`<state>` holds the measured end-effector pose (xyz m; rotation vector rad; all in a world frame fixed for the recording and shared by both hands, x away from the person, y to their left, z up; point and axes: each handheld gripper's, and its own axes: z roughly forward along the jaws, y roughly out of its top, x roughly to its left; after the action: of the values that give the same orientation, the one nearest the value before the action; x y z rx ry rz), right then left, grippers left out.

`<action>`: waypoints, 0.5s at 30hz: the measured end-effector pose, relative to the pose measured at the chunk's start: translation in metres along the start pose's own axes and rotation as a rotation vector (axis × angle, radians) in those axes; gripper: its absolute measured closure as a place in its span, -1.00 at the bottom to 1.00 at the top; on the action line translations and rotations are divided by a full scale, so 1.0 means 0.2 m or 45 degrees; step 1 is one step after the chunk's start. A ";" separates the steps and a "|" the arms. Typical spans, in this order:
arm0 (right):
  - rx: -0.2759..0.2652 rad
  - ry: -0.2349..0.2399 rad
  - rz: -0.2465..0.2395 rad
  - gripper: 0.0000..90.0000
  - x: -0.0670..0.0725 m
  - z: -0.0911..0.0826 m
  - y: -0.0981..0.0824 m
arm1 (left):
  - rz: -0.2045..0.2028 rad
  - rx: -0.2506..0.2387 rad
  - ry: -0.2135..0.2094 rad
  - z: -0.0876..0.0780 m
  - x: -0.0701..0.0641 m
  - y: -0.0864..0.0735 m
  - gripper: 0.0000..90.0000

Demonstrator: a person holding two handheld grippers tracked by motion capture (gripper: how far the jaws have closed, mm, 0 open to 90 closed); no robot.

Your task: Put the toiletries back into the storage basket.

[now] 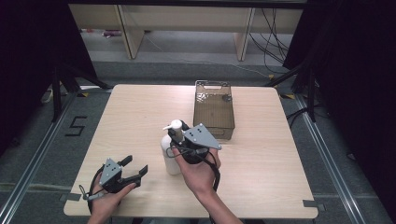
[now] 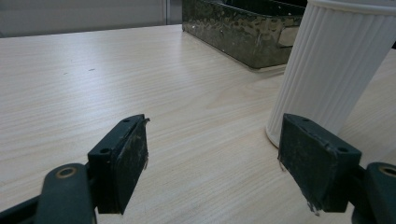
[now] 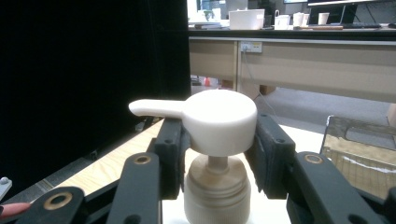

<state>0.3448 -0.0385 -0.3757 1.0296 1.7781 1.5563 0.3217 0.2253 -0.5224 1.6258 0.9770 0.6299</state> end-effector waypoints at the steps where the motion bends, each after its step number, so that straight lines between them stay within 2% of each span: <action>1: 0.004 -0.009 0.011 0.34 0.00 0.00 0.00 | 0.000 0.001 0.000 0.00 0.00 0.00 -0.48; 6: -0.008 -0.003 0.032 0.34 -0.02 -0.02 0.02 | -0.005 -0.003 0.002 0.00 0.00 0.00 -0.49; 12: -0.025 -0.032 0.002 0.34 -0.04 -0.04 0.05 | 0.000 -0.015 0.003 0.00 0.00 0.00 -0.49; 15: -0.040 -0.033 0.020 0.34 -0.05 -0.06 0.07 | 0.005 -0.012 0.007 0.01 0.00 0.00 -0.48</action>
<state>0.3432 -0.0534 -0.3610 1.0465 1.7271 1.5688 0.3234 0.2253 -0.5223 1.6187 0.9736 0.6412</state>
